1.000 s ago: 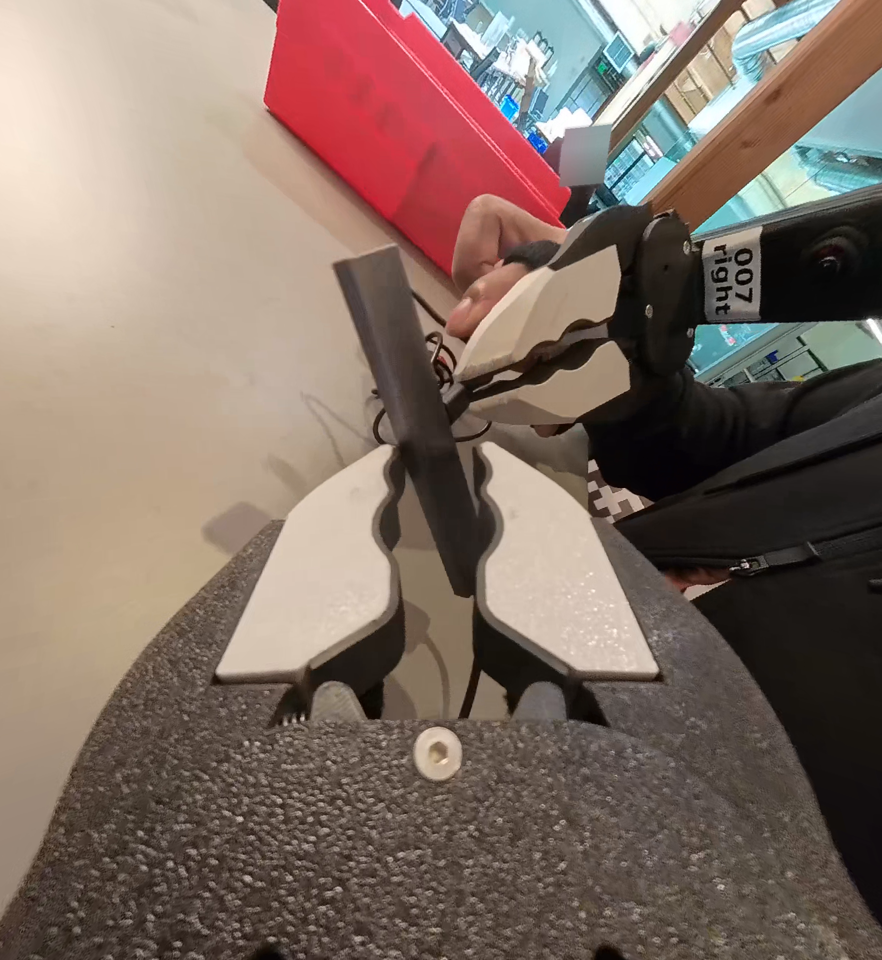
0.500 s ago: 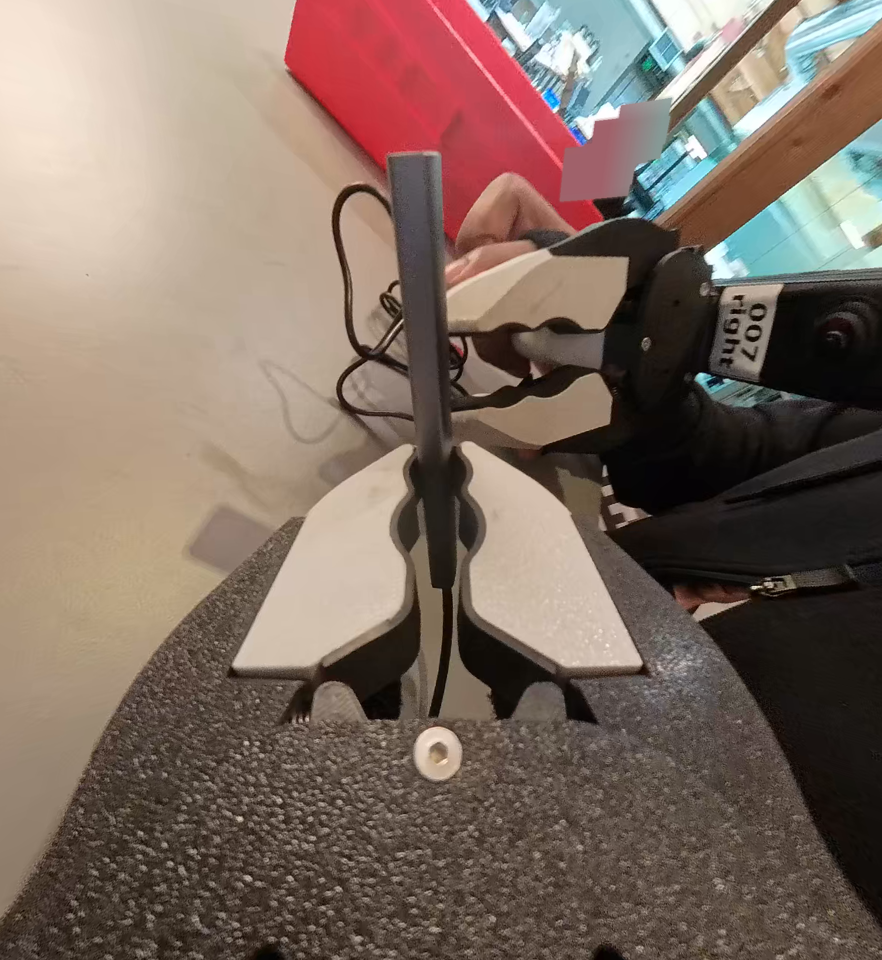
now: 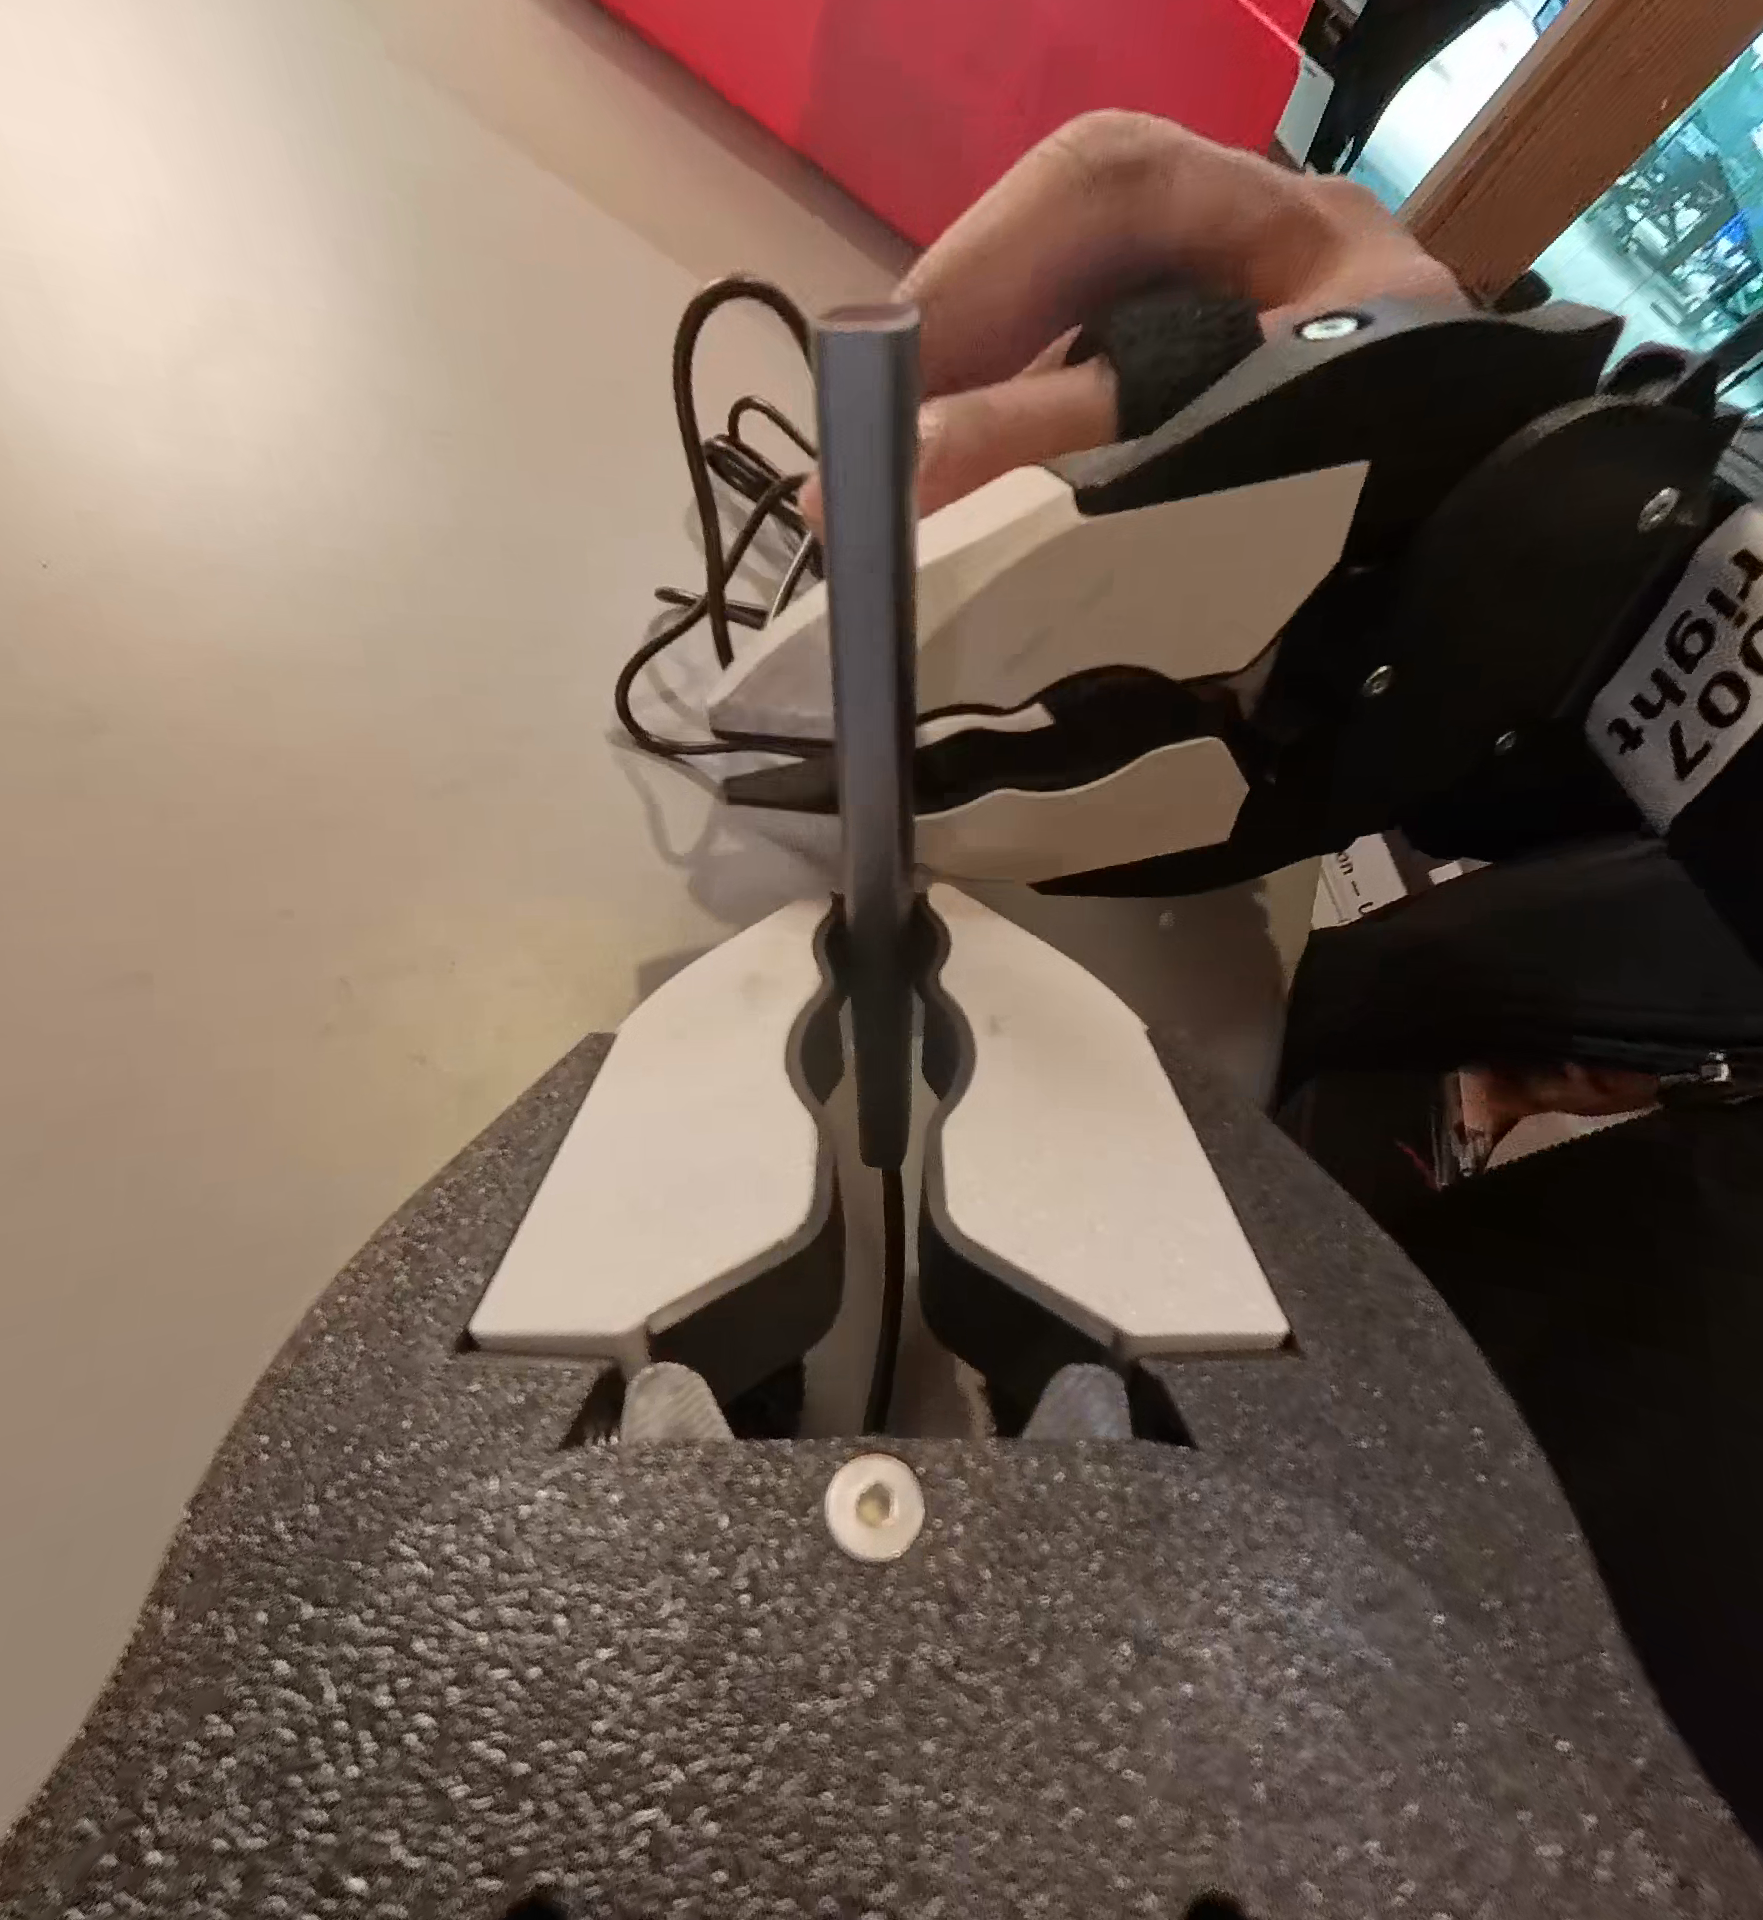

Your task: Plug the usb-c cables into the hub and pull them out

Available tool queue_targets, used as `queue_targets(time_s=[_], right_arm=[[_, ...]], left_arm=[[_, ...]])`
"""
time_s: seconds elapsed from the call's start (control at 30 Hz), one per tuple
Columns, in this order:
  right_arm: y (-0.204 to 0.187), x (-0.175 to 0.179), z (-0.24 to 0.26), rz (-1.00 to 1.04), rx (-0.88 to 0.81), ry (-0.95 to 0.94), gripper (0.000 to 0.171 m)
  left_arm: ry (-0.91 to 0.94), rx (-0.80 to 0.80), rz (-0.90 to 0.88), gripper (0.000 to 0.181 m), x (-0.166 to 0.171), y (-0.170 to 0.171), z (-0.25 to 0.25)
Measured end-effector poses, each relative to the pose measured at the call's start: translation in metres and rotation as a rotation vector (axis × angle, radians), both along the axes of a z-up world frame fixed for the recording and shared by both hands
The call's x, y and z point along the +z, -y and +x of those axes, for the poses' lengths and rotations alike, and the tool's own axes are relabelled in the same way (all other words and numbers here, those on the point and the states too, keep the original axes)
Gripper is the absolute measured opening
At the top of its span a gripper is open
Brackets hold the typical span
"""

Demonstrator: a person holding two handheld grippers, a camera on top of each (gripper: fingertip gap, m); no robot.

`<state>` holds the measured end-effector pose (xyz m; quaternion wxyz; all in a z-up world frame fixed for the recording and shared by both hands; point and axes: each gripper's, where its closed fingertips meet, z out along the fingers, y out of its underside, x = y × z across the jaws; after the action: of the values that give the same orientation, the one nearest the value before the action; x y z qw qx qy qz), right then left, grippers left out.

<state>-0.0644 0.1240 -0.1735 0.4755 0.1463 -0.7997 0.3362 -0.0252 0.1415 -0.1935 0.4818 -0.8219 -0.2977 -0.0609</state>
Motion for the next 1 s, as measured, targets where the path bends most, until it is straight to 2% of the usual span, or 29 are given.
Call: queue_targets(time_s=[0.03, 0.13, 0.2, 0.3, 0.37, 0.5, 0.6, 0.67, 0.73, 0.87, 0.93, 1.0], right_arm=[[0.000, 0.000, 0.000, 0.006, 0.000, -0.013, 0.010], [0.000, 0.003, 0.001, -0.044, 0.020, 0.045, 0.010], [-0.002, 0.009, -0.007, -0.106, -0.071, 0.104, 0.010], [-0.005, 0.011, -0.015, -0.191, -0.192, 0.189, 0.009], [-0.004, 0.013, -0.011, -0.214, -0.148, 0.219, 0.009], [-0.007, 0.014, 0.007, -0.161, 0.042, 0.195, 0.011], [-0.011, 0.010, 0.000, -0.184, -0.071, 0.223, 0.009], [-0.012, 0.009, -0.003, -0.285, -0.181, 0.321, 0.009], [-0.011, 0.011, 0.000, -0.378, -0.211, 0.448, 0.009], [-0.009, 0.017, 0.015, -0.455, -0.096, 0.635, 0.008], [-0.014, 0.018, 0.017, -0.410, -0.078, 0.584, 0.008], [-0.021, 0.020, 0.010, -0.292, -0.145, 0.363, 0.009]], left_arm=[[-0.013, -0.003, -0.021, 0.011, -0.001, 0.003, 0.000], [-0.032, 0.008, 0.018, 0.011, 0.007, 0.006, 0.000], [-0.036, 0.069, 0.097, 0.011, 0.019, 0.005, -0.007], [-0.101, 0.133, 0.100, 0.011, 0.026, 0.007, -0.017], [-0.100, 0.139, 0.137, 0.011, 0.029, 0.006, -0.016], [-0.016, 0.072, 0.253, 0.010, 0.029, -0.001, 0.001], [-0.034, 0.103, 0.244, 0.011, 0.028, -0.003, -0.003], [-0.105, 0.122, 0.182, 0.011, 0.032, -0.001, -0.007], [-0.138, 0.124, 0.171, 0.011, 0.038, 0.000, -0.008], [-0.147, 0.072, 0.227, 0.011, 0.046, -0.001, 0.000], [-0.127, 0.056, 0.247, 0.011, 0.047, -0.005, 0.002], [-0.099, 0.077, 0.270, 0.011, 0.047, -0.008, 0.001]])
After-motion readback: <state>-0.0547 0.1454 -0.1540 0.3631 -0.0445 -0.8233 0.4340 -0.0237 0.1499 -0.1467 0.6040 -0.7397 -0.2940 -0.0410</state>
